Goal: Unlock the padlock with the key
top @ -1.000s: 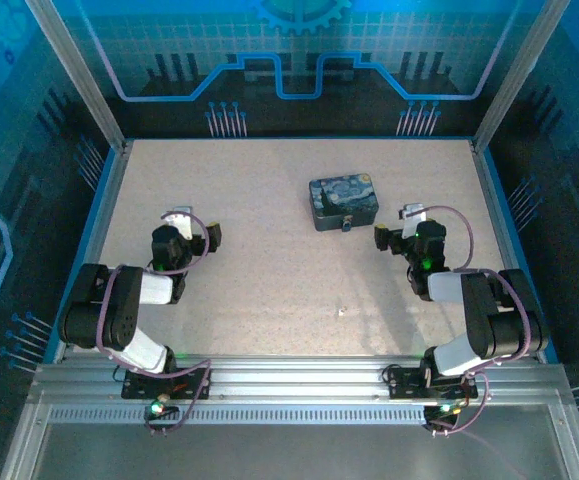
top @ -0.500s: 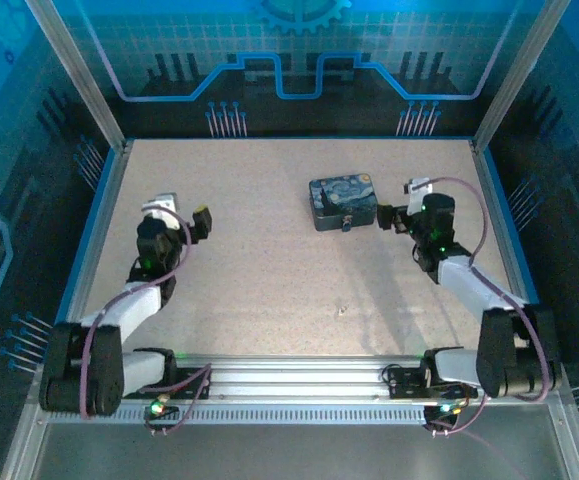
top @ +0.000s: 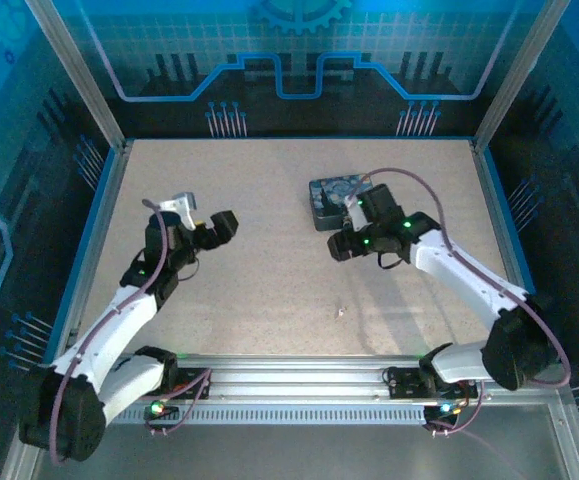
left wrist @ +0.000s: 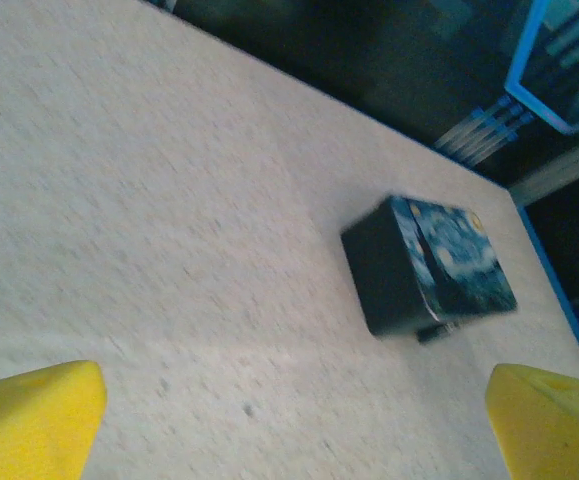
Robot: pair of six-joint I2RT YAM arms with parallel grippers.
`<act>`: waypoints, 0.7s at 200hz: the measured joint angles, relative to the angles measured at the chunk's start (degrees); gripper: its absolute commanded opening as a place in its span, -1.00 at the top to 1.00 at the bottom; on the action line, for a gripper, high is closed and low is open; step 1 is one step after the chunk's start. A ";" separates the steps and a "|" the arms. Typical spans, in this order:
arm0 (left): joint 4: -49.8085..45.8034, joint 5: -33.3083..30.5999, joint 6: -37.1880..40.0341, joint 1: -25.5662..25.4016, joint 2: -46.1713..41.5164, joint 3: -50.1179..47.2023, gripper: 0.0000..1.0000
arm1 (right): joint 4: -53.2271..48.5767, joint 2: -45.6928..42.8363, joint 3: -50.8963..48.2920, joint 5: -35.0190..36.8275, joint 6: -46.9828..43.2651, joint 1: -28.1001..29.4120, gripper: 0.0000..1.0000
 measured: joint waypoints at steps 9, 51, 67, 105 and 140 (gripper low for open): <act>0.24 -0.11 -2.14 -2.34 -0.31 -1.44 -0.97 | -3.52 2.08 0.90 -0.02 1.01 1.40 -0.54; 3.10 -0.31 -8.09 -11.96 3.43 -3.56 -0.98 | -13.03 7.50 0.46 -2.47 4.79 5.27 -0.37; 4.81 -0.46 -9.07 -13.90 5.46 -3.56 -0.97 | -13.70 8.50 -0.81 -4.17 6.01 5.44 -0.26; 6.51 -0.50 -9.90 -15.96 9.27 -2.67 -0.98 | -13.88 12.94 -2.58 -8.59 7.93 5.44 -0.02; 7.78 -0.55 -9.88 -16.90 10.12 -1.51 -0.98 | -13.81 15.89 -2.58 -10.12 8.20 5.44 0.05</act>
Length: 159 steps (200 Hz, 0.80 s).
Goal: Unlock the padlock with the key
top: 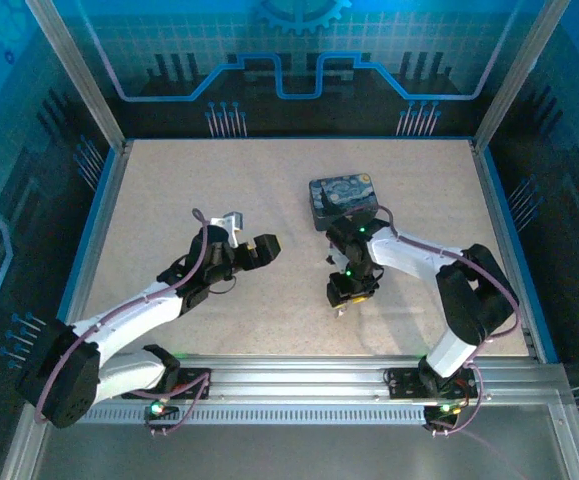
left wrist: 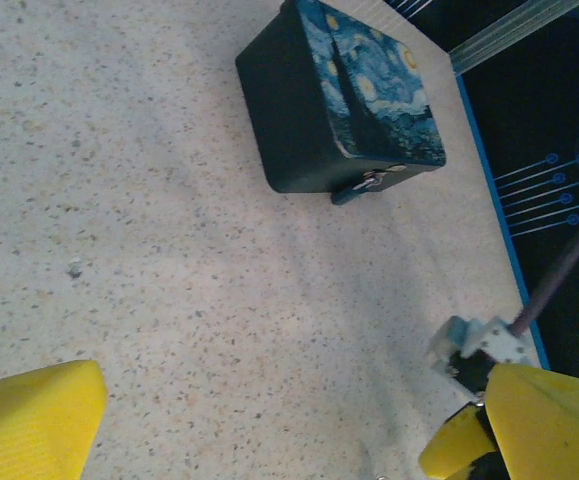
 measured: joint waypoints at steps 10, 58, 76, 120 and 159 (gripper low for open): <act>0.26 0.00 -0.02 -0.17 0.00 0.00 -0.97 | 0.02 0.63 0.00 -0.17 0.04 0.00 0.07; 0.39 -0.39 -0.02 -0.22 0.00 0.00 -0.98 | 0.90 2.97 0.00 -0.39 0.26 0.00 0.15; 0.42 -0.42 -0.02 -0.22 0.00 0.00 -0.97 | 1.70 3.78 0.00 -0.42 0.52 0.00 0.18; 0.37 -0.44 -0.02 -0.24 0.00 0.00 -0.97 | 2.86 6.12 -0.02 -0.85 0.87 0.00 0.28; 0.33 -0.48 0.00 -0.24 -0.02 0.00 -0.98 | 2.91 6.43 -0.15 -0.79 0.90 0.00 0.37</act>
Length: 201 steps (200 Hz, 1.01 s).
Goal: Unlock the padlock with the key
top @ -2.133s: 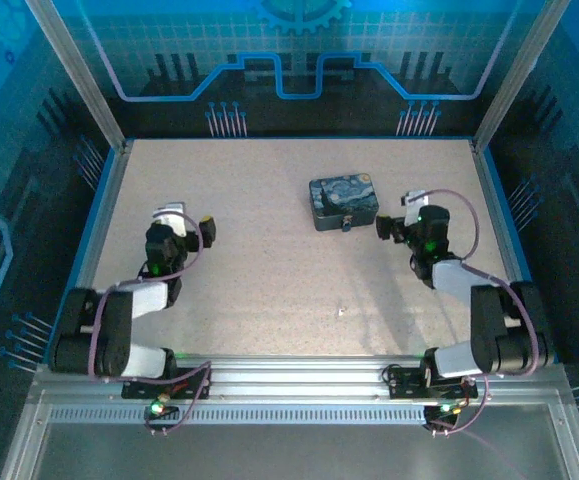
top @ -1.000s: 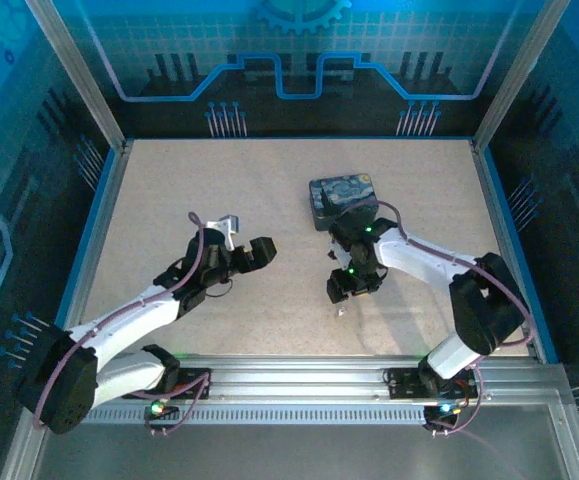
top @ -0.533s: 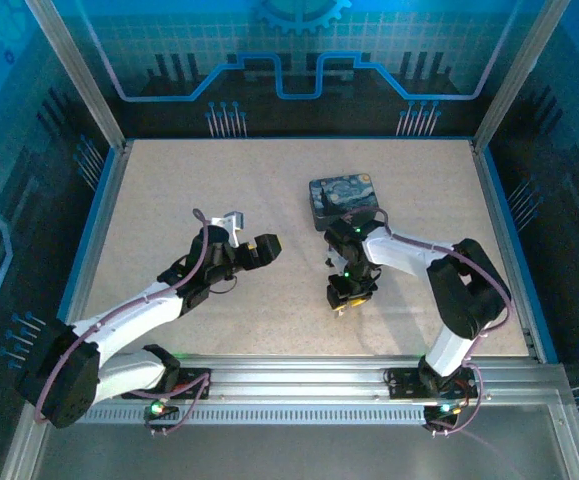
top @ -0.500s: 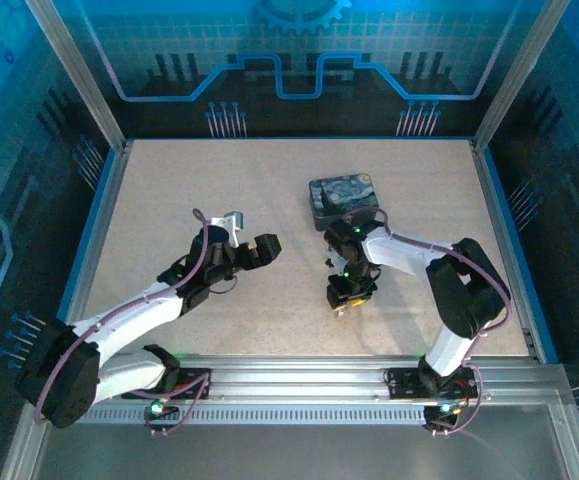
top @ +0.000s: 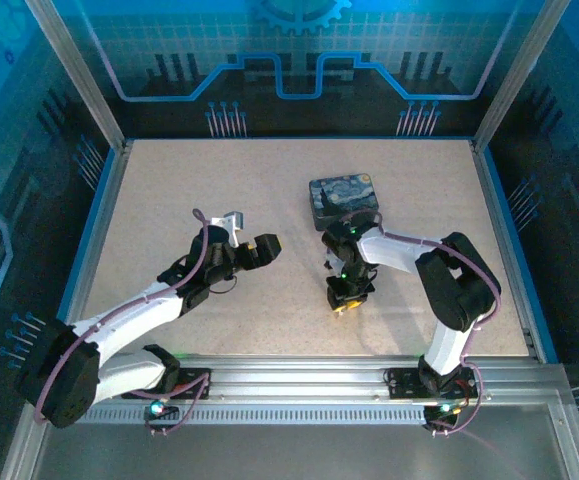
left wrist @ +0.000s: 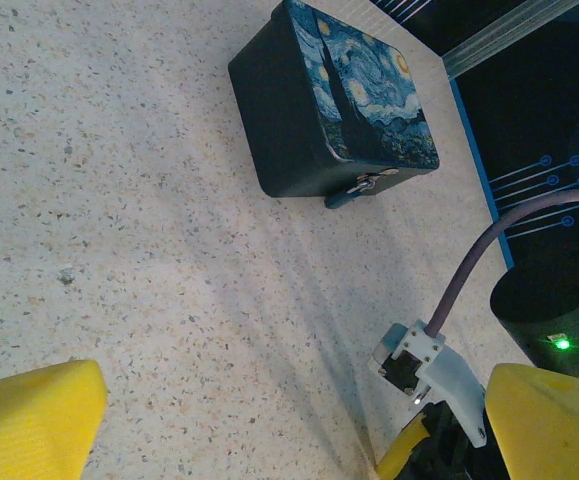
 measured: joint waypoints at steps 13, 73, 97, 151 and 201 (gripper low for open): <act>0.00 -0.17 0.00 0.00 0.00 0.00 -0.98 | 0.04 0.00 -0.13 0.07 0.00 -0.02 0.42; -1.07 -0.85 0.00 0.00 0.00 0.00 -0.98 | -0.15 0.04 -0.42 1.31 0.50 -0.37 0.79; -1.14 -1.05 0.00 0.00 0.00 0.00 -0.98 | -0.17 0.02 -0.61 0.68 0.83 -0.46 0.98; -2.16 -1.46 -0.11 0.00 -1.05 0.85 -0.98 | 7.28 -5.88 -7.39 -5.81 5.57 -2.67 1.00; -2.05 -1.22 -2.69 0.00 -2.14 2.91 -0.97 | 24.20 -21.16 -15.39 -11.34 20.20 -7.10 1.00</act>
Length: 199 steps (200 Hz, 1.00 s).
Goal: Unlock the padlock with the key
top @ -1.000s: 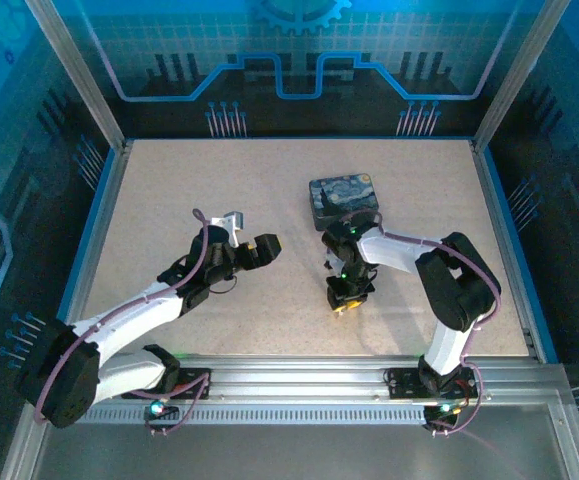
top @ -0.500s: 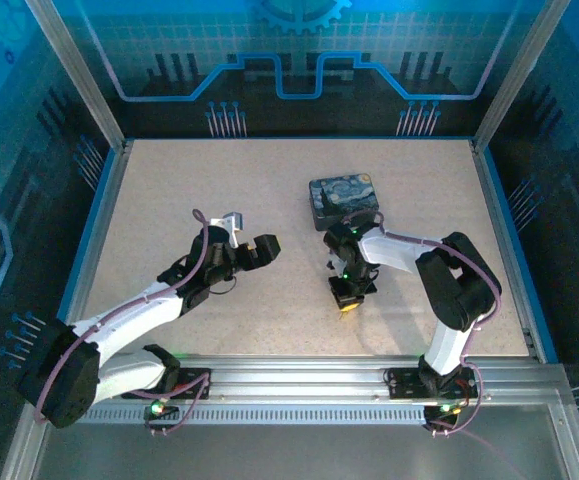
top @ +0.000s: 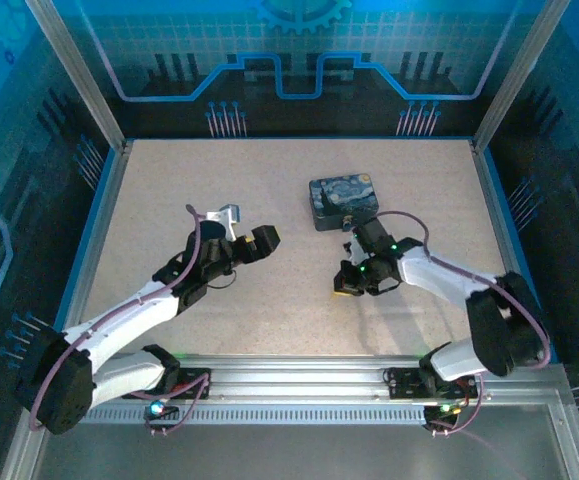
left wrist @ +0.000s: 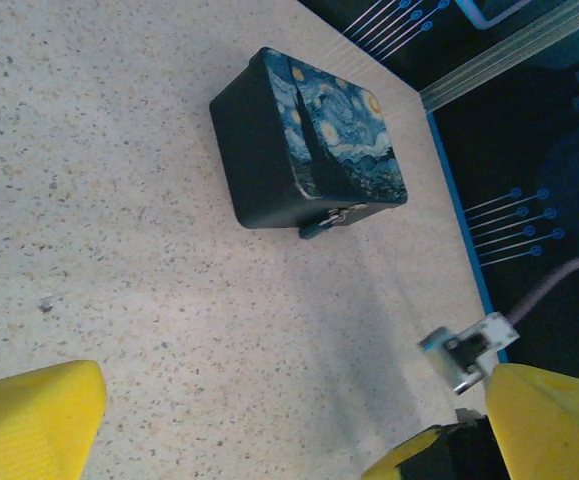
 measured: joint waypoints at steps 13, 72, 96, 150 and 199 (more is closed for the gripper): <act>0.74 0.50 -0.79 -0.02 0.00 0.11 -0.97 | 5.97 -3.76 -1.73 -0.02 6.08 -0.33 1.00; 5.11 3.17 -2.93 -3.32 3.76 4.44 -0.75 | 26.03 -14.49 -8.13 7.52 34.03 -0.15 1.00; 6.69 3.91 -3.19 -5.70 6.08 6.84 -0.64 | 29.68 -17.90 -10.64 11.65 42.60 0.81 1.00; 9.05 3.93 -3.30 -11.54 11.47 9.88 -0.46 | 30.84 -22.16 -12.61 18.16 52.59 3.04 1.00; 10.32 3.93 -3.23 -14.40 16.76 12.66 -0.16 | 31.19 -22.77 -12.61 20.06 54.86 4.35 1.00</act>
